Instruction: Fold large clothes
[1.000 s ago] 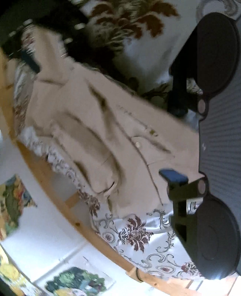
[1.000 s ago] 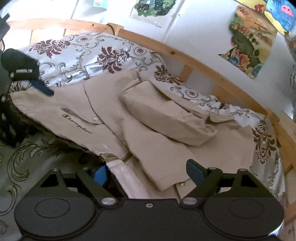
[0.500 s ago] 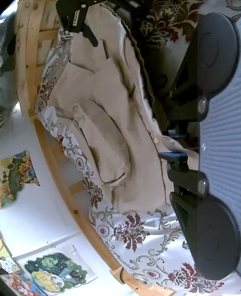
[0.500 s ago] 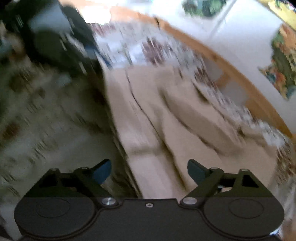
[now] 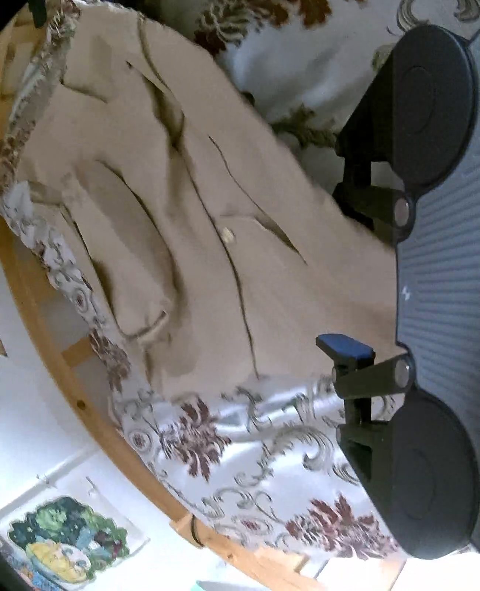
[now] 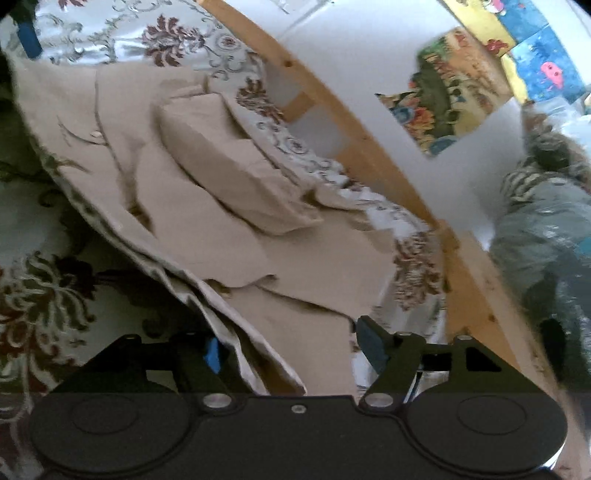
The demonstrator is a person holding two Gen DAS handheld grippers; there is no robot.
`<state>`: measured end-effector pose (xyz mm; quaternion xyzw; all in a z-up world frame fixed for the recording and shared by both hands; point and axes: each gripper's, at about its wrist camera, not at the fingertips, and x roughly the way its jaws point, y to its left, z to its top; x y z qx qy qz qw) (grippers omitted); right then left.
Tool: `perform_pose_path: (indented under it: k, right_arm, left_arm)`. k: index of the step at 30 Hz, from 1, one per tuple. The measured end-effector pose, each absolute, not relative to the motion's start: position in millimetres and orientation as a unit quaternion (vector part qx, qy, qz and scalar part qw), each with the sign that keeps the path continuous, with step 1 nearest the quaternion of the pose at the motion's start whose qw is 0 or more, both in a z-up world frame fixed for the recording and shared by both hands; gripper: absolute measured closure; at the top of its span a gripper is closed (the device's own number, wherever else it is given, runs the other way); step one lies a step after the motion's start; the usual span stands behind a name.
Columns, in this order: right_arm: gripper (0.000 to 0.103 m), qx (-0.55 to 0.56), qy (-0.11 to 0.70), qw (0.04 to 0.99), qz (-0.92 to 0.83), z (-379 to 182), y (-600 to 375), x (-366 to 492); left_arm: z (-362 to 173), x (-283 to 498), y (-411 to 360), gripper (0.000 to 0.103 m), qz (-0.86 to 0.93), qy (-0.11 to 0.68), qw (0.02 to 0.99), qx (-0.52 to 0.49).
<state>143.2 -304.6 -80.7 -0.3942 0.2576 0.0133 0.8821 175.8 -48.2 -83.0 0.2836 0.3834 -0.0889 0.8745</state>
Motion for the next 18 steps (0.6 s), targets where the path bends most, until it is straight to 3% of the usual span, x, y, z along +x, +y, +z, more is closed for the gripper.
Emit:
perform_pose_path:
  k: [2,3,5,6,9,18]
  right_arm:
    - [0.037,-0.392,0.257,0.883,0.009,-80,-305,143]
    - [0.045,-0.392,0.257,0.883,0.008,-80,-305,142]
    - [0.072,-0.395,0.257,0.882,0.009,-79,-304,142]
    - [0.084,-0.401,0.255,0.88,0.007,-80,-302,141]
    - [0.093,-0.408,0.243,0.88,0.007,-75,-297,134]
    - [0.097,-0.403,0.221,0.888,0.019,-32,-301,94]
  left_arm:
    - [-80,176,-44,0.046,-0.081,0.382,0.876,0.283]
    - [-77,175,-43,0.049,-0.077,0.379,0.878,0.282]
    - [-69,171,-42,0.085,-0.08,0.365,0.886,0.275]
    - [-66,168,-41,0.092,-0.083,0.359,0.889,0.271]
    - [-52,162,-38,0.096,-0.086,0.333,0.904,0.255]
    - [21,129,-7,0.099,-0.12,0.295,0.928,0.196]
